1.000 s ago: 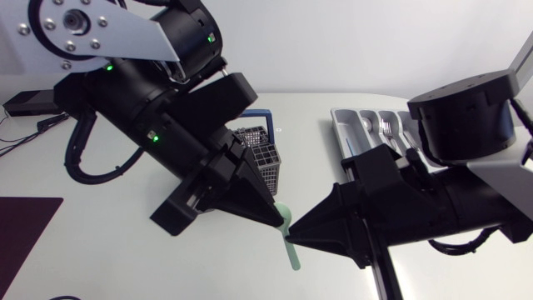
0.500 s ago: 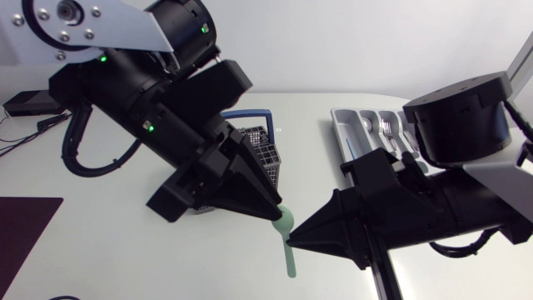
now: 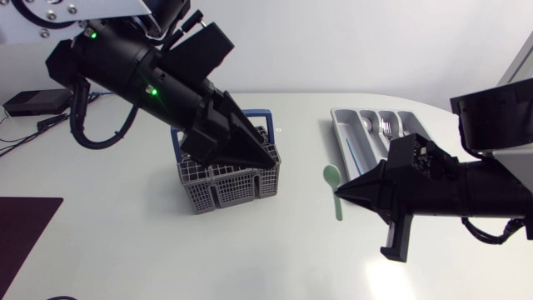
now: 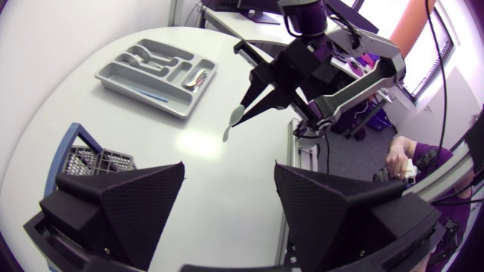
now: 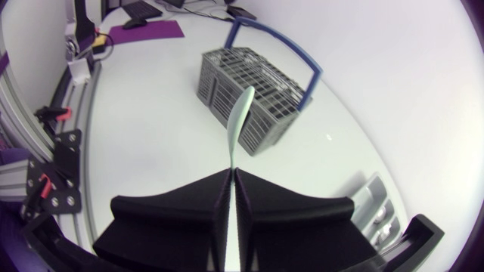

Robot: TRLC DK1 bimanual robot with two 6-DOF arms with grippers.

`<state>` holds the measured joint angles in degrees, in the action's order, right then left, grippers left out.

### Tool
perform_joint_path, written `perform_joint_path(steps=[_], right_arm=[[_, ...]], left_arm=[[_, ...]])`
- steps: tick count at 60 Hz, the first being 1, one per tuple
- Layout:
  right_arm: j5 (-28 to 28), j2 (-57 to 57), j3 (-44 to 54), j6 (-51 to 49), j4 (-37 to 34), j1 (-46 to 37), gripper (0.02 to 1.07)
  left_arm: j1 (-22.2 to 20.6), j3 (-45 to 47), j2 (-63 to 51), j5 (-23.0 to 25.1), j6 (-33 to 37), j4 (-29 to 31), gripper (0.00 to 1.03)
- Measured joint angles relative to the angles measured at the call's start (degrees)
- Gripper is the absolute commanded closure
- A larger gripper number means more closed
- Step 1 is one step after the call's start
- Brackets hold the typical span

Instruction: Unload the cutlery basket into the drawer organizer.

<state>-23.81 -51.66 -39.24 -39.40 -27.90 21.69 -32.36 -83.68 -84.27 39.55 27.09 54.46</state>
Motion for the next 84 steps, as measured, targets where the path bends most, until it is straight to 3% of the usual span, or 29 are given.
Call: perform_joint_path(steps=[11,22,48,74,77,84], right_arm=[[2.91,0.72,5.49,-7.98,6.43,-11.96,1.02],[3.06,-1.11,8.74,-15.69,15.23,-24.70,1.01],[6.45,-23.04,11.89,-26.60,41.81,-39.34,1.02],[14.38,-37.40,11.89,-34.88,55.36,-42.05,1.01],[15.34,-38.34,11.93,-35.71,56.28,-42.01,0.99],[16.72,-40.09,12.04,-36.79,57.70,-41.42,0.76]], left_arm=[[0.48,4.66,0.24,-8.52,-3.93,-4.70,0.07],[0.48,8.92,0.85,-14.01,-6.16,-7.08,0.07],[1.99,13.55,3.74,-16.06,-6.58,-9.42,0.07],[4.46,15.61,5.35,-16.09,-6.56,-9.55,0.07],[4.52,15.63,5.73,-16.09,-6.56,-9.55,0.07],[4.61,16.06,7.04,-16.11,-6.56,-9.57,0.07]])
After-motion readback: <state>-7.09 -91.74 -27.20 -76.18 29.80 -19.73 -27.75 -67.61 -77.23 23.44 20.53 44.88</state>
